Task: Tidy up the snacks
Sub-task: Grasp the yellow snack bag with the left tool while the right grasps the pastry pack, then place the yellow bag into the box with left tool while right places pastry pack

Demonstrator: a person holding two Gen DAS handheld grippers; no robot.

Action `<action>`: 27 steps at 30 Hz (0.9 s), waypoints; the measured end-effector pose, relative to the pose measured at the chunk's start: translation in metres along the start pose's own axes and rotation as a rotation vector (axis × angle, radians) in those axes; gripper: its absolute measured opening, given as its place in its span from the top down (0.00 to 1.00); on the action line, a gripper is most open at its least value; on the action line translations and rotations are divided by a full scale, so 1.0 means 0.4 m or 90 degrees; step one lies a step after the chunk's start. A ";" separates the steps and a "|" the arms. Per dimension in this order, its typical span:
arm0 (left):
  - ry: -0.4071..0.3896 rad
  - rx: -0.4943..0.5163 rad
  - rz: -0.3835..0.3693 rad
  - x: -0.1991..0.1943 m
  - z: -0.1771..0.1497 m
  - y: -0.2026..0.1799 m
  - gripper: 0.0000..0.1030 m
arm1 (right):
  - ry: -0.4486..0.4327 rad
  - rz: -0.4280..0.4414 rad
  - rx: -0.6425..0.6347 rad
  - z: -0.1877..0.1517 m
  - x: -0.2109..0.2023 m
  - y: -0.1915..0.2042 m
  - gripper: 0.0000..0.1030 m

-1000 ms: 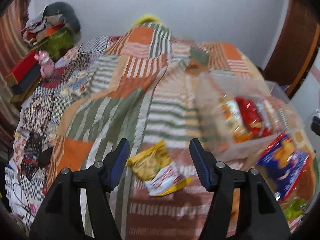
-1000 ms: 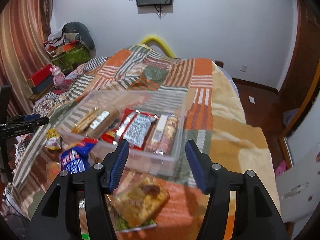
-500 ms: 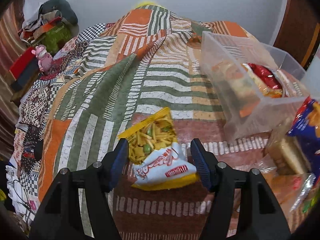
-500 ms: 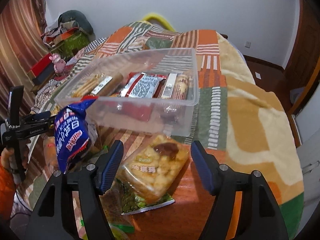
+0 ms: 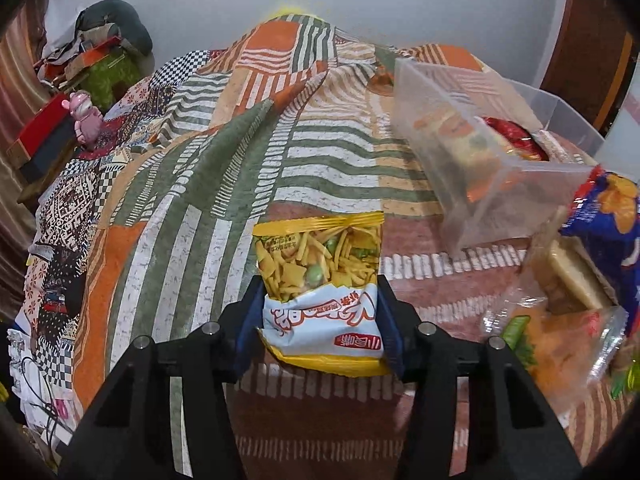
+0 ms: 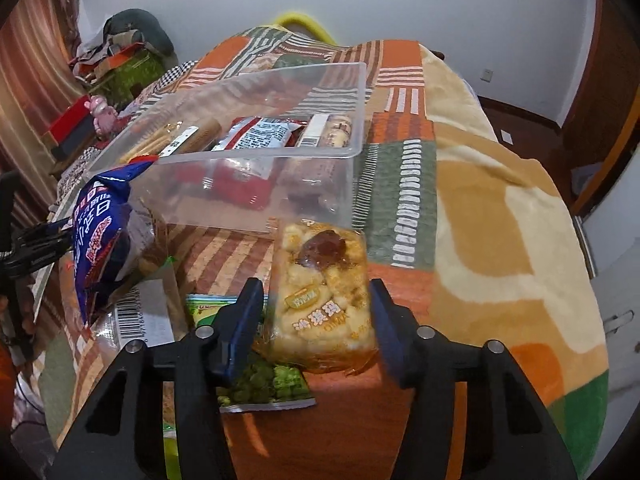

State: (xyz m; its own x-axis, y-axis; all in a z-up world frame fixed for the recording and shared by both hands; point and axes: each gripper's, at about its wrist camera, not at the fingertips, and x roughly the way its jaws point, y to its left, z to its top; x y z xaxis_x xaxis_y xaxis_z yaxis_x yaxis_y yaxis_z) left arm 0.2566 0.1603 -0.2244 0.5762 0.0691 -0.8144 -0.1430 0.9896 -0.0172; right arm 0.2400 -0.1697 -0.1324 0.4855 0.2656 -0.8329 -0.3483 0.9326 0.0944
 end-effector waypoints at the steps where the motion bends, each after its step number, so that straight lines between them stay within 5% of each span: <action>1: -0.003 -0.001 -0.003 -0.007 0.001 -0.002 0.50 | -0.001 0.003 0.001 -0.002 -0.003 -0.003 0.58; 27: -0.153 0.030 -0.104 -0.250 0.169 -0.167 0.50 | -0.148 -0.005 -0.006 0.107 -0.172 -0.005 0.60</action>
State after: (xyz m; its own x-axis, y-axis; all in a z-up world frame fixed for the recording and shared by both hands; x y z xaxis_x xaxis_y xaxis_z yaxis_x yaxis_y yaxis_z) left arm 0.2630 0.0957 -0.1026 0.7638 -0.0691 -0.6418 0.0015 0.9944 -0.1054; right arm 0.2415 -0.1794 -0.0520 0.6591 0.3090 -0.6856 -0.3506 0.9328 0.0833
